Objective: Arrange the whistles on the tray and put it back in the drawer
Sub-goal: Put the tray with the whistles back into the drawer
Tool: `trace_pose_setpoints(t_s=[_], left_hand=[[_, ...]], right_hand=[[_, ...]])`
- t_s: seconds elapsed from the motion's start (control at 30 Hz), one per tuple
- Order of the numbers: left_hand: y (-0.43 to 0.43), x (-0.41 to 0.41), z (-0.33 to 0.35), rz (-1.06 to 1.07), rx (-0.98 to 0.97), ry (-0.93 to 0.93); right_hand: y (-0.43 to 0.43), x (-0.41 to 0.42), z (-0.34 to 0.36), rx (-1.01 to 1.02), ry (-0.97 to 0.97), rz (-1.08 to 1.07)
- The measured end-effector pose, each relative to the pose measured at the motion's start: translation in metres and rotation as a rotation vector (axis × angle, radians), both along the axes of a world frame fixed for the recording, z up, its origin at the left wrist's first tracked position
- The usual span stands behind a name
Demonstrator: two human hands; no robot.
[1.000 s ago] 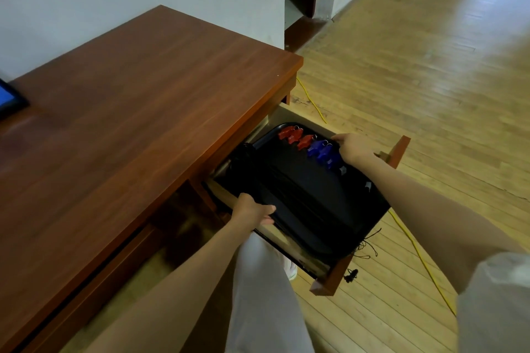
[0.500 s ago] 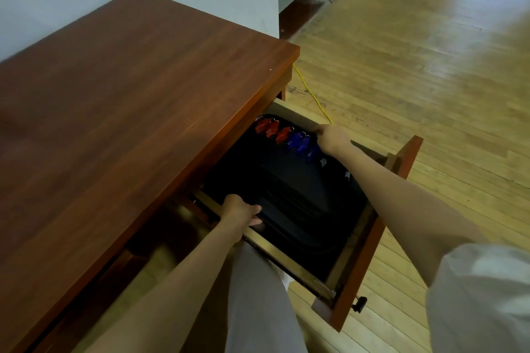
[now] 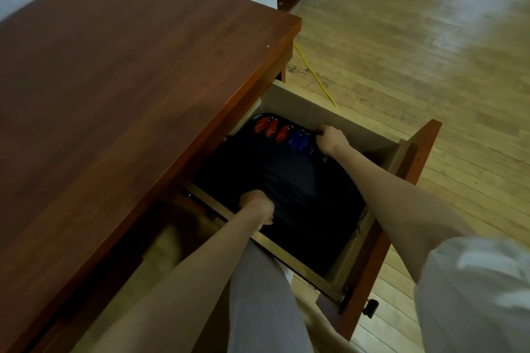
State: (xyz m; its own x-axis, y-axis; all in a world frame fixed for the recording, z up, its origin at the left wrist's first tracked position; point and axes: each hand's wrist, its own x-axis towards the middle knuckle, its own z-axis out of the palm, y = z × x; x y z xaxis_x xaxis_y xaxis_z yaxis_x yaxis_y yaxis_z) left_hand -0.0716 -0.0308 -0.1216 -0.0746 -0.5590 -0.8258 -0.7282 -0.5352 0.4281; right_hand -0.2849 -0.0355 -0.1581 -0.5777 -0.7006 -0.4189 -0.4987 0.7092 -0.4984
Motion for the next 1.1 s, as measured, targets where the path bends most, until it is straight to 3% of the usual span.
trace_pose_setpoints(t_s=[0.1,0.3,0.63,0.83,1.1], left_hand=[[0.003,-0.002,0.003,-0.014,0.126,0.007],[-0.001,-0.001,-0.012,-0.121,0.103,0.002],[-0.002,0.001,-0.019,-0.091,0.118,0.083],[0.003,0.003,-0.003,-0.061,0.197,0.184],[0.023,0.016,0.053,-0.098,0.063,0.177]], right_hand=[[0.0,-0.003,-0.005,-0.009,-0.006,0.004],[0.005,-0.004,-0.019,-0.024,-0.062,0.012],[0.007,0.004,-0.027,-0.025,0.012,0.067],[0.014,0.02,-0.013,0.024,0.164,0.153],[0.049,0.064,0.035,0.096,0.338,0.313]])
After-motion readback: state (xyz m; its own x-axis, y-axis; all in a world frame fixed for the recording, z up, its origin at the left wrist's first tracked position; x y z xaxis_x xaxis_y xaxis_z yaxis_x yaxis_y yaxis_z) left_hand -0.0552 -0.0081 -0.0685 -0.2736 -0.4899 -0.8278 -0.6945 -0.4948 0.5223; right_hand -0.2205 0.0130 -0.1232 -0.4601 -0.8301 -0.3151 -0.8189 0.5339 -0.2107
